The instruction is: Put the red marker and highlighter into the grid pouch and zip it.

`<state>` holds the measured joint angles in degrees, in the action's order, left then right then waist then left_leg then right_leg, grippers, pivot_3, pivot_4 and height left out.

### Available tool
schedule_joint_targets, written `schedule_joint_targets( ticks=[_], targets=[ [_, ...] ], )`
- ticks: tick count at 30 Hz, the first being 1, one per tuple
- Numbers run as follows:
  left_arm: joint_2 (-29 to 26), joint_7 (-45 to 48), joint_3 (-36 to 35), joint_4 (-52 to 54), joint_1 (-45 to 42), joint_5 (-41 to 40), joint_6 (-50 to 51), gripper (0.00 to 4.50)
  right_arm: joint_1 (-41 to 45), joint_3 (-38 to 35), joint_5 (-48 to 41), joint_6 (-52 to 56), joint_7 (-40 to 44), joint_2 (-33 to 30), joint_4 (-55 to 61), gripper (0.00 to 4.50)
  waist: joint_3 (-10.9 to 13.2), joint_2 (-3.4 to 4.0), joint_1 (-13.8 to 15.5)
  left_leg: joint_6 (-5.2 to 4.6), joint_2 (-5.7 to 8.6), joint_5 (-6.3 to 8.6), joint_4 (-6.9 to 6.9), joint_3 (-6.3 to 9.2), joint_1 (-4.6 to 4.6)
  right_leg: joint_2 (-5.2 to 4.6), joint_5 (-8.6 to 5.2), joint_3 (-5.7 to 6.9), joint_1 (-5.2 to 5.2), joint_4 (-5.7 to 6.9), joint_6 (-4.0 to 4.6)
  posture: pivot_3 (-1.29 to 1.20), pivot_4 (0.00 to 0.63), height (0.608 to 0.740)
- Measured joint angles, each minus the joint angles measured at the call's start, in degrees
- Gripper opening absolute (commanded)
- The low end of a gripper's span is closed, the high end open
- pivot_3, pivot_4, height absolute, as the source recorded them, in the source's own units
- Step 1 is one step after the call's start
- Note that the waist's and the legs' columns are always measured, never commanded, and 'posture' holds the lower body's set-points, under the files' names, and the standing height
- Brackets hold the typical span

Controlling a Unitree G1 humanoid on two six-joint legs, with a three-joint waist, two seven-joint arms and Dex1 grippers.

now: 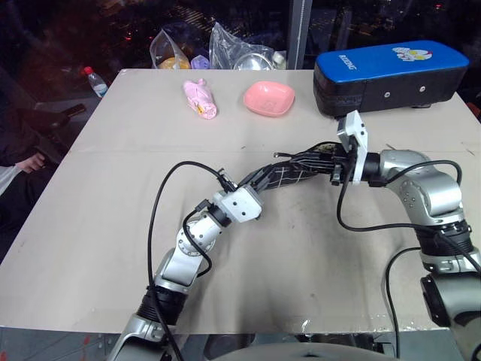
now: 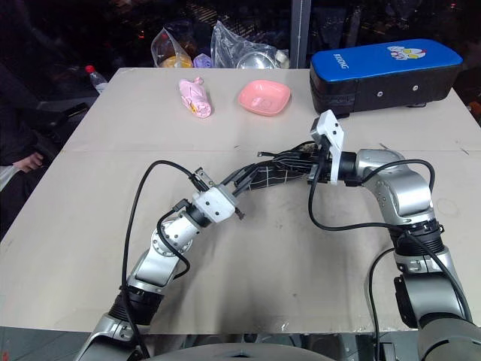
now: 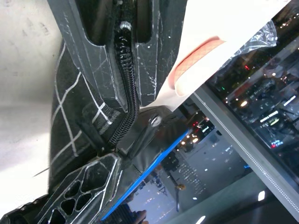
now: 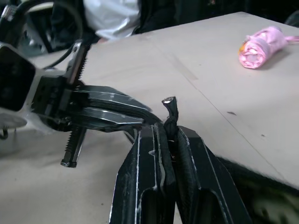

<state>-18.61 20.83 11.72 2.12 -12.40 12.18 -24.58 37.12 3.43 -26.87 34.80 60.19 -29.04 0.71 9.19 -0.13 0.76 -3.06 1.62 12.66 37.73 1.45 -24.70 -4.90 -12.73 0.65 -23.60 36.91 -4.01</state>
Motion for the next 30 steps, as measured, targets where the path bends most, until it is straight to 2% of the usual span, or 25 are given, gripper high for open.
schedule_joint_targets(
  ticks=[11,20,30],
  targets=[
    [-0.1,0.4,0.2,0.1,0.1,0.0,0.0,0.0,0.2,-1.4,-0.9,-5.1,0.8,-2.2,-6.2,0.05,0.0,0.0,0.0,0.0,0.0,0.0,0.0,-0.01,0.04,0.02,0.0,0.0,0.04,0.0,0.0,0.0,0.15,0.728],
    [-1.9,0.0,-0.1,0.1,0.0,0.2,0.1,0.0,0.1,-6.9,-0.6,-7.9,0.6,-8.3,-14.2,0.05,0.0,0.01,-0.2,-0.01,-0.05,0.0,0.0,-0.04,0.04,0.05,0.0,-0.03,0.03,0.01,0.0,0.0,0.15,0.728],
    [-3.2,-0.2,-0.3,-0.4,-1.0,0.1,0.0,0.0,0.1,-7.1,-1.2,-10.0,-0.7,-7.5,-15.3,0.05,0.0,0.01,-0.2,-0.01,-0.09,0.0,0.0,-0.07,0.04,0.06,0.0,-0.05,0.03,0.01,0.0,0.0,0.15,0.728]
  ],
)
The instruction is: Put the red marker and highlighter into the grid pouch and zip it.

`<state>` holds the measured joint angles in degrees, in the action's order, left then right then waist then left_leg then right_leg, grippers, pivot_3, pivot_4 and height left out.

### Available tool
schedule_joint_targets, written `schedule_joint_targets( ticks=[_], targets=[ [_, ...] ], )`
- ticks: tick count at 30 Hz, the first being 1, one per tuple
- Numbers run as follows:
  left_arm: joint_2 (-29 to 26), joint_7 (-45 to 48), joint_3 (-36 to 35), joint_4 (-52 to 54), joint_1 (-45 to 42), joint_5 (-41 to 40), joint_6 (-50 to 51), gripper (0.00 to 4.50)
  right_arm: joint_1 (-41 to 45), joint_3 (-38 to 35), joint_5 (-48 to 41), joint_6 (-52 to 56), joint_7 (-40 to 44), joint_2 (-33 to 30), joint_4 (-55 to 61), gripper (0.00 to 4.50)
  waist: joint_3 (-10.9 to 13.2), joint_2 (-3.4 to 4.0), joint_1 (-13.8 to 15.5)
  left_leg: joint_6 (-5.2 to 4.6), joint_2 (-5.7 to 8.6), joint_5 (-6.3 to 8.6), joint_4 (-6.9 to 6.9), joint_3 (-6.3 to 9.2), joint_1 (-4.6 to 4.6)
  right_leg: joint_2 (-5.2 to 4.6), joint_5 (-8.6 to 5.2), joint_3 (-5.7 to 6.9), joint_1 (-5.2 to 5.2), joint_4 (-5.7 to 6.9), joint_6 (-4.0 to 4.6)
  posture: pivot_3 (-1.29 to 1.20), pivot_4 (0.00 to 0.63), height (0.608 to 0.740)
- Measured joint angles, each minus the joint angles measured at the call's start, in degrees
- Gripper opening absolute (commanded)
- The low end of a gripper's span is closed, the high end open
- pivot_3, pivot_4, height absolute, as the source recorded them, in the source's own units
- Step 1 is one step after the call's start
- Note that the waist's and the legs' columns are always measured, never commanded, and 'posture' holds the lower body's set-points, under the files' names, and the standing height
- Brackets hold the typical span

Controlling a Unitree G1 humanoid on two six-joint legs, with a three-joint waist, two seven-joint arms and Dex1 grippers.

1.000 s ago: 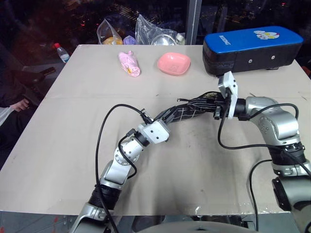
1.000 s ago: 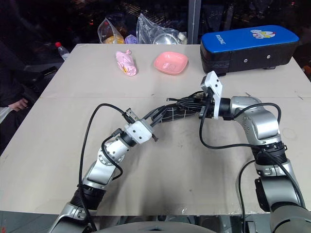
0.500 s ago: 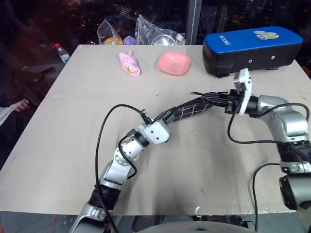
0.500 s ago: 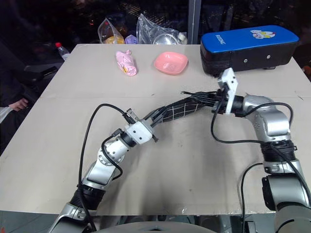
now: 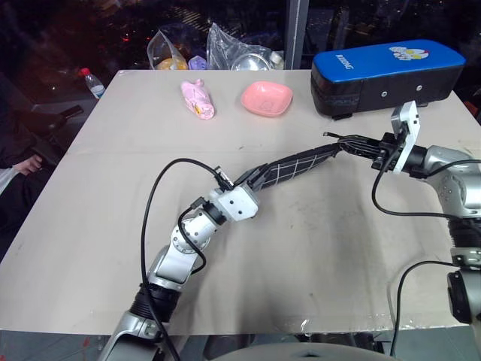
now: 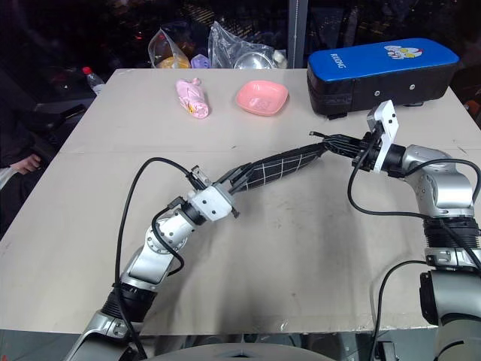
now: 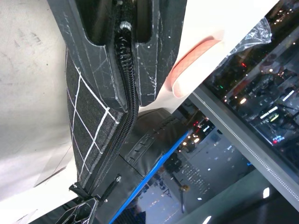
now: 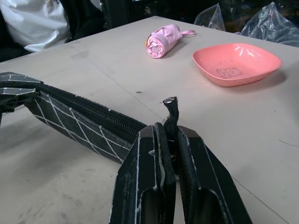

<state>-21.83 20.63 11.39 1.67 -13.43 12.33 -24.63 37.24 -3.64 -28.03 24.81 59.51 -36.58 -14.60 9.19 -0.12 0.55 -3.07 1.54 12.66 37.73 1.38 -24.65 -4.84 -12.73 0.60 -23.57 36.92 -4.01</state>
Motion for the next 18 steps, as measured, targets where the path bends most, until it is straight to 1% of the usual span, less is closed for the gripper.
schedule_joint_targets(
  ticks=[2,3,4,5,7,9,10,13,16,17,18],
  targets=[
    [-0.5,-0.5,-0.4,-0.2,-0.4,0.0,0.0,0.0,0.1,-0.8,-1.1,0.2,-0.4,1.1,0.0,0.05,0.0,0.0,0.0,0.0,-0.01,0.0,0.0,0.0,0.0,0.01,0.0,0.0,0.0,0.0,0.0,0.0,0.15,0.728],
    [-0.9,-0.9,-1.0,-0.4,-0.7,0.1,-0.1,0.0,0.5,-0.9,-1.9,1.4,-0.4,1.4,0.0,0.6,0.0,0.0,0.0,0.0,-0.02,0.0,0.0,0.0,0.0,0.01,0.0,0.0,0.0,0.0,0.0,0.0,0.15,0.728],
    [-1.4,-1.1,-1.6,-0.6,-1.0,0.2,-0.1,0.0,0.8,-1.0,-2.2,1.9,-0.7,1.4,0.0,0.9,0.0,0.0,0.0,0.0,-0.02,0.0,0.0,0.01,-0.01,0.02,0.0,0.0,-0.01,0.0,0.0,0.0,0.15,0.728],
    [-2.3,-2.0,-3.3,-1.2,-1.0,0.2,-0.1,0.0,1.0,-2.1,-2.5,2.6,-1.4,1.2,0.0,1.3,0.0,0.0,0.0,0.0,-0.02,0.0,0.0,0.02,-0.01,0.01,0.0,0.01,-0.01,0.0,0.0,0.0,0.15,0.728],
    [-4.2,-3.7,-6.5,-2.4,-1.0,1.0,-0.3,0.0,1.1,-3.7,-2.3,2.1,-2.8,1.2,0.0,2.22,0.0,0.0,0.1,0.0,-0.01,0.0,0.0,0.02,-0.01,0.01,0.0,0.02,-0.01,0.0,0.0,0.0,0.15,0.728],
    [-4.9,-5.2,-8.8,-2.9,-1.0,1.6,-0.6,0.0,1.1,-4.2,-1.9,1.5,-4.1,1.3,0.0,3.23,0.0,0.0,0.2,0.0,0.0,0.0,0.0,0.01,-0.02,0.0,0.0,0.01,-0.01,-0.01,0.0,0.0,0.15,0.728],
    [-5.2,-6.4,-9.3,-2.9,-1.2,2.3,-1.0,0.0,0.8,-4.2,-1.7,1.2,-4.1,1.4,0.0,3.62,0.0,0.0,0.3,0.0,0.01,0.0,0.0,0.02,-0.02,-0.01,0.0,0.02,-0.01,-0.01,0.0,0.0,0.15,0.728],
    [-5.7,-7.4,-10.0,-2.9,-1.2,3.3,-1.2,0.0,-0.9,-3.9,-0.8,-0.3,-3.0,1.1,0.0,3.62,0.0,-0.01,0.5,0.0,0.04,0.0,0.0,0.05,-0.04,-0.02,0.0,0.05,0.01,-0.02,0.0,0.0,0.15,0.728],
    [-6.3,-6.1,-10.8,-2.9,0.3,1.9,-1.2,0.0,-6.3,-2.7,2.4,-4.5,-1.3,0.7,-0.2,3.62,0.0,0.0,0.3,-0.01,0.06,0.0,-0.01,0.0,-0.04,-0.06,0.0,0.01,0.0,-0.03,-0.01,0.0,0.15,0.728],
    [-6.3,-5.3,-10.7,-2.9,1.0,1.0,-1.2,0.81,-7.4,-2.3,3.1,-5.4,-1.1,0.7,-0.5,3.68,0.0,0.0,0.2,0.0,0.06,0.0,-0.01,-0.01,-0.04,-0.07,0.0,0.0,-0.01,-0.03,-0.01,0.0,0.15,0.728],
    [-6.3,-4.0,-10.2,-2.8,2.2,0.1,-1.2,1.17,-8.7,-1.7,4.1,-6.5,-0.8,0.7,-0.8,3.68,0.0,0.01,0.1,0.0,0.05,0.0,-0.01,-0.02,-0.03,-0.06,0.0,-0.01,-0.02,-0.02,-0.01,0.0,0.15,0.728]
  ],
)
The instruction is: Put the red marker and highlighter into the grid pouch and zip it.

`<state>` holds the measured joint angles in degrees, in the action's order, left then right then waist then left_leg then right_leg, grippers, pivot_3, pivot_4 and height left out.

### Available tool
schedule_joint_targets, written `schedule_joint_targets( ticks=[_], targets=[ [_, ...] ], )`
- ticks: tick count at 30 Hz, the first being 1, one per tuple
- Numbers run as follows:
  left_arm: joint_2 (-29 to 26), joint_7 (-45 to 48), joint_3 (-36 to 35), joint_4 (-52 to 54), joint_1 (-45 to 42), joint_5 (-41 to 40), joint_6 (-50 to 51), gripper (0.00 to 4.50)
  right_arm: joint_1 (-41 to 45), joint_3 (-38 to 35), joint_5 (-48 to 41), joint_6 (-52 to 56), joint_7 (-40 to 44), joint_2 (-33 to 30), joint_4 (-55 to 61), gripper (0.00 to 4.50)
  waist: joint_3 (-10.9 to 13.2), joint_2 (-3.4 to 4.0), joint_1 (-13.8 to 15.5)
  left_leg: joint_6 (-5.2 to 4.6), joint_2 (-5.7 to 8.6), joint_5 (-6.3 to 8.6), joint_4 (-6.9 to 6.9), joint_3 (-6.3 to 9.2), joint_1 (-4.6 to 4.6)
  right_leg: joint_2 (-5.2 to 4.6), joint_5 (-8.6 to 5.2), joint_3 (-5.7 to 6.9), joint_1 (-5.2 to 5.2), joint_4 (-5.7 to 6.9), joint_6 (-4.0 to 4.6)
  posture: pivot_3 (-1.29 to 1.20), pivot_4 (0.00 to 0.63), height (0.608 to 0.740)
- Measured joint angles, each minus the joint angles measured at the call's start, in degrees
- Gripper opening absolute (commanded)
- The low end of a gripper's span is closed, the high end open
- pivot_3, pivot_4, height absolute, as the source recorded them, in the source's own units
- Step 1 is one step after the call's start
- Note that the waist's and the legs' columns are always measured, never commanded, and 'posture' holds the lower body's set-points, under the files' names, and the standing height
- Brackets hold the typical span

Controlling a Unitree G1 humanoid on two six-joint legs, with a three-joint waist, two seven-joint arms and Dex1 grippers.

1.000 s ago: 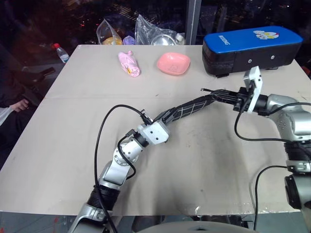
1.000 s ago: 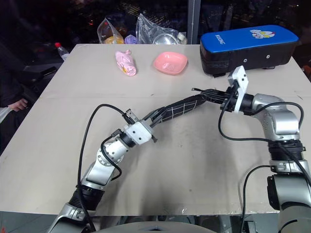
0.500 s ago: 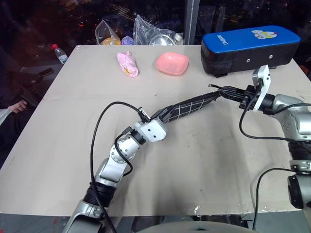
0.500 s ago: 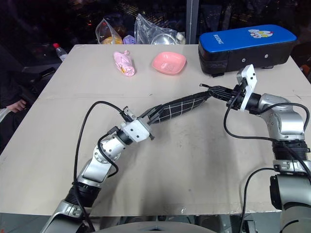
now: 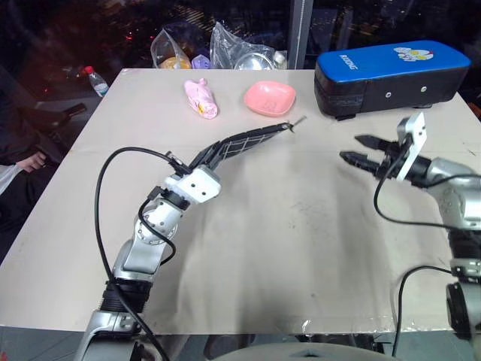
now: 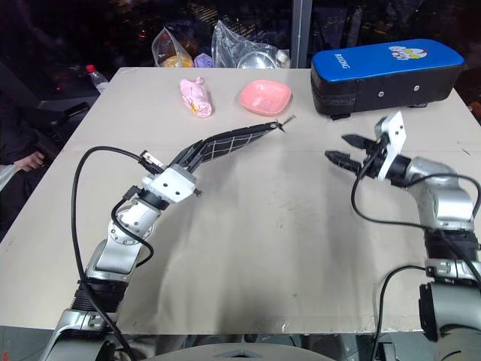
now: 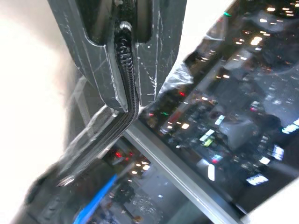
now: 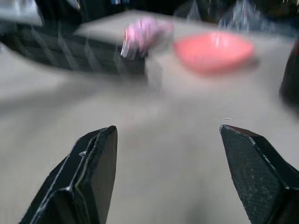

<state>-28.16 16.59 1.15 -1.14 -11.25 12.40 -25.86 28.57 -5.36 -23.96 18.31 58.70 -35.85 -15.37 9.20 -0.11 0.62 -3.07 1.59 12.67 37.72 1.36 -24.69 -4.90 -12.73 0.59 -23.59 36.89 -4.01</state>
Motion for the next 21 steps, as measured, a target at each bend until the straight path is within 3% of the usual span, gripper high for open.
schedule_joint_targets(
  ticks=[3,4,7,13,21],
  targets=[
    [-0.1,6.3,2.7,1.7,4.1,-5.5,0.4,2.67,-2.7,0.8,2.7,-3.8,1.2,-0.7,-0.5,3.68,0.0,0.0,-0.1,0.0,-0.07,0.0,0.0,-0.02,0.04,0.01,0.0,-0.02,0.0,0.01,0.01,0.0,0.15,0.728],
    [-0.2,7.3,3.3,1.9,5.0,-6.4,0.5,2.98,-3.0,0.8,3.0,-4.1,1.2,-0.8,-0.5,3.68,0.0,0.01,-0.1,0.0,-0.07,0.0,0.0,-0.02,0.04,0.01,0.0,-0.03,0.0,0.01,0.01,0.0,0.15,0.728],
    [0.1,13.2,3.9,7.5,14.0,-16.9,8.3,4.42,-6.2,0.3,3.3,-8.9,3.1,-0.9,-2.1,3.68,0.0,0.0,-0.1,0.0,-0.13,0.01,-0.01,-0.01,0.04,-0.05,-0.01,-0.03,0.01,-0.02,0.02,0.0,0.15,0.728],
    [-2.2,17.3,0.1,20.0,28.8,-34.9,27.2,4.42,-12.2,-0.4,3.0,-15.6,8.5,-1.0,-4.6,3.68,0.0,0.01,0.1,0.0,-0.21,0.01,0.0,-0.01,0.07,-0.16,-0.14,-0.04,0.04,-0.03,0.24,0.0,0.15,0.728],
    [-3.9,17.6,-3.9,26.4,37.0,-38.4,35.2,4.42,-14.6,-2.4,1.9,-19.6,14.7,-2.0,-10.5,3.68,0.0,0.02,0.2,0.0,-0.22,0.01,0.01,-0.11,0.18,0.01,-0.18,-0.09,0.11,-0.06,0.29,0.0,0.15,0.728]
  ],
)
